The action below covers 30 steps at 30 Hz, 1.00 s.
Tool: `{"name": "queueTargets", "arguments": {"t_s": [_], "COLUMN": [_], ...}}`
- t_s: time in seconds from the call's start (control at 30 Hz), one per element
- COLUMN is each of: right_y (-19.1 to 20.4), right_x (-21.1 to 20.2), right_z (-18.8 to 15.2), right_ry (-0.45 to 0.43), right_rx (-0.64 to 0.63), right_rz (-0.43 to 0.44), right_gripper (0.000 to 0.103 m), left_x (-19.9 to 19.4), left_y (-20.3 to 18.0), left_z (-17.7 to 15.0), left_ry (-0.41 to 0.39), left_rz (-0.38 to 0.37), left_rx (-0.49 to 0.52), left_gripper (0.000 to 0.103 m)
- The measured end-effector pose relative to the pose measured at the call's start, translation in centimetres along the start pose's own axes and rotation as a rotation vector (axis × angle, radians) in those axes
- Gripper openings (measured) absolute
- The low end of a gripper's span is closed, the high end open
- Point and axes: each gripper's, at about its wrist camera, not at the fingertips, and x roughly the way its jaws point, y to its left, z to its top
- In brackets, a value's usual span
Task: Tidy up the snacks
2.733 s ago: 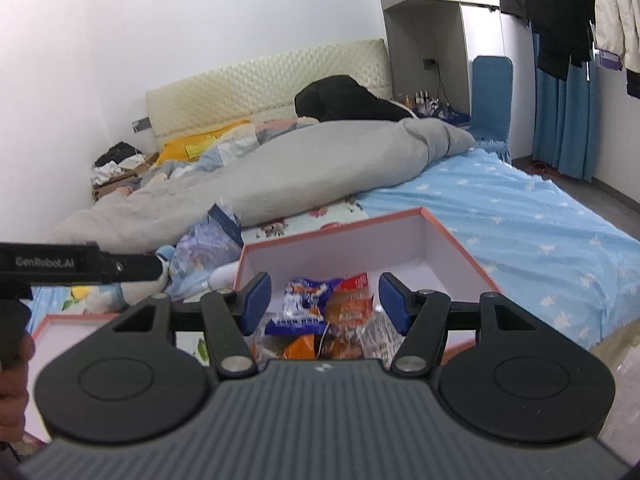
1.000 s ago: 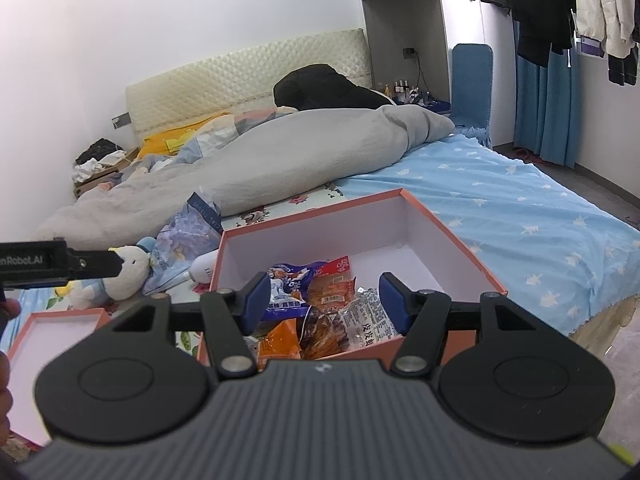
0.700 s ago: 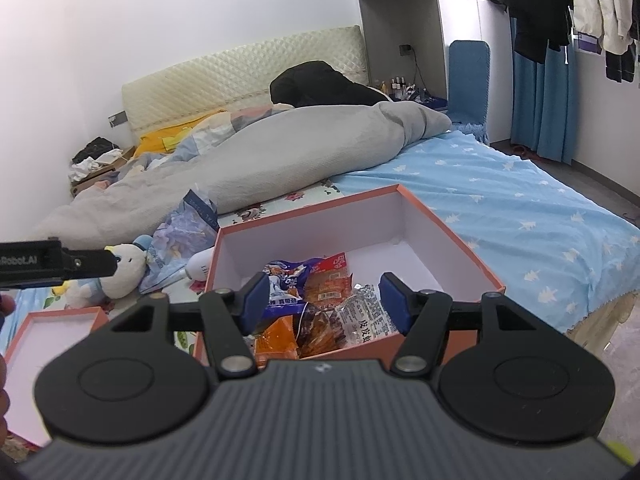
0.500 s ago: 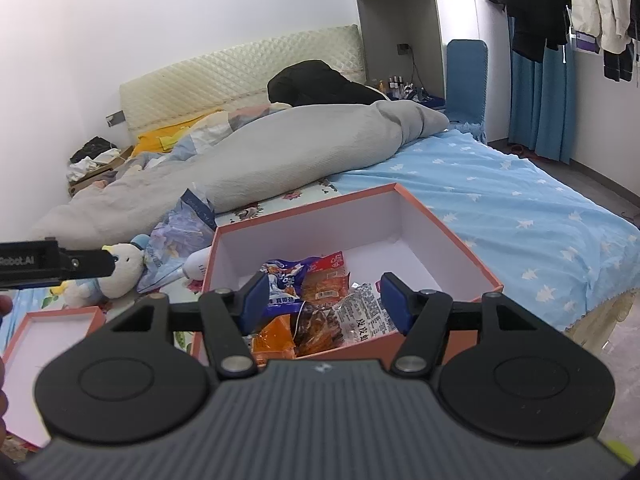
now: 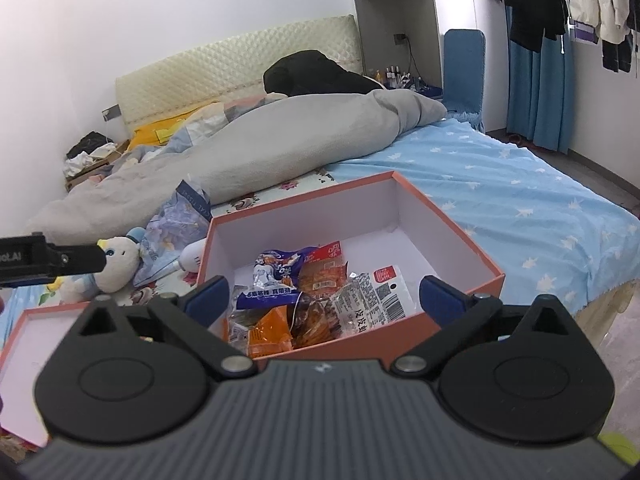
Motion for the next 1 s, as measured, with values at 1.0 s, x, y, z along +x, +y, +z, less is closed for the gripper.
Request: {"name": "queueTargets", "arguments": {"t_s": [1.0], "right_y": [-0.08], "right_x": [-0.14], "right_z": [0.16], "right_ry": [-0.018], "right_rx": [0.014], "right_rz": [0.002], "right_gripper": [0.103], "left_x": [0.35], "left_y": [0.20], "left_z": [-0.28], "left_ry": [0.005], "left_rz": [-0.006], "left_rx": [0.005], "left_gripper": [0.101]}}
